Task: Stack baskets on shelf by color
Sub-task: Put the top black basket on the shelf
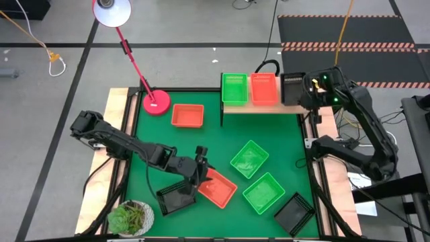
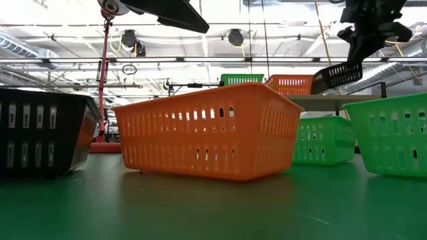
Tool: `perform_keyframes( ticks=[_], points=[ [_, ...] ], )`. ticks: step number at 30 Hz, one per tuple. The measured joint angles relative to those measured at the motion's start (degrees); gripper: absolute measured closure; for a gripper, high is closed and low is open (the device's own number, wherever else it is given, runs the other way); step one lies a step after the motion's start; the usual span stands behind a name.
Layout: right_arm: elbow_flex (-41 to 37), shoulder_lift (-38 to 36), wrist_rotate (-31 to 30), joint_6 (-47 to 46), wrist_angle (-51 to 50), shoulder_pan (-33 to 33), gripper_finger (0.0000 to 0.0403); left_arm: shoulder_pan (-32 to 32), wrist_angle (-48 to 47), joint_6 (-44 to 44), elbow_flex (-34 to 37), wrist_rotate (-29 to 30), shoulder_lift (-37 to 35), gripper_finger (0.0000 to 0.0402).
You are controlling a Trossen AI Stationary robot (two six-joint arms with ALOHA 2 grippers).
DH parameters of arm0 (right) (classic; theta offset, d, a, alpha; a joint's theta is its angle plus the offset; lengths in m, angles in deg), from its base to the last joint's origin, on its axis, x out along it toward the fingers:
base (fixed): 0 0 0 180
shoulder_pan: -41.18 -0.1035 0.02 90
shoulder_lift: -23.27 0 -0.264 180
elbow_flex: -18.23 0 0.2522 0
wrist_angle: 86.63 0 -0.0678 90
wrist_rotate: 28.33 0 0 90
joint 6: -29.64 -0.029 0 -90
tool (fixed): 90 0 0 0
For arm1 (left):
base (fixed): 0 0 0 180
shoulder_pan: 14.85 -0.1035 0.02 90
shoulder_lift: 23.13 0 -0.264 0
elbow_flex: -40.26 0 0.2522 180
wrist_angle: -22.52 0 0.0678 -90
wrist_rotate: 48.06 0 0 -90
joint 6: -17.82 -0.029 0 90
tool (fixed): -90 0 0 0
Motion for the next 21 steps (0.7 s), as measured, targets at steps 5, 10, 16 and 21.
perform_keyframes(
  ticks=[5,10,16,21],
  points=[
    [0.0,2.1,0.6,0.4,0.6,0.5,0.0399,0.7,0.1,0.3,0.0,0.0,0.0,0.0213],
    [0.0,3.0,0.2,0.4,0.5,0.4,0.0395,0.8,0.1,1.0,0.0,0.0,0.0,0.0213],
    [-0.3,3.1,-2.8,-0.1,0.6,0.4,0.0375,1.0,-0.1,1.2,0.0,0.0,0.0,0.0213],
    [-1.6,3.1,-2.8,0.3,0.8,0.4,0.0364,1.3,-0.1,1.0,0.0,0.0,0.0,0.0213]
  ],
)
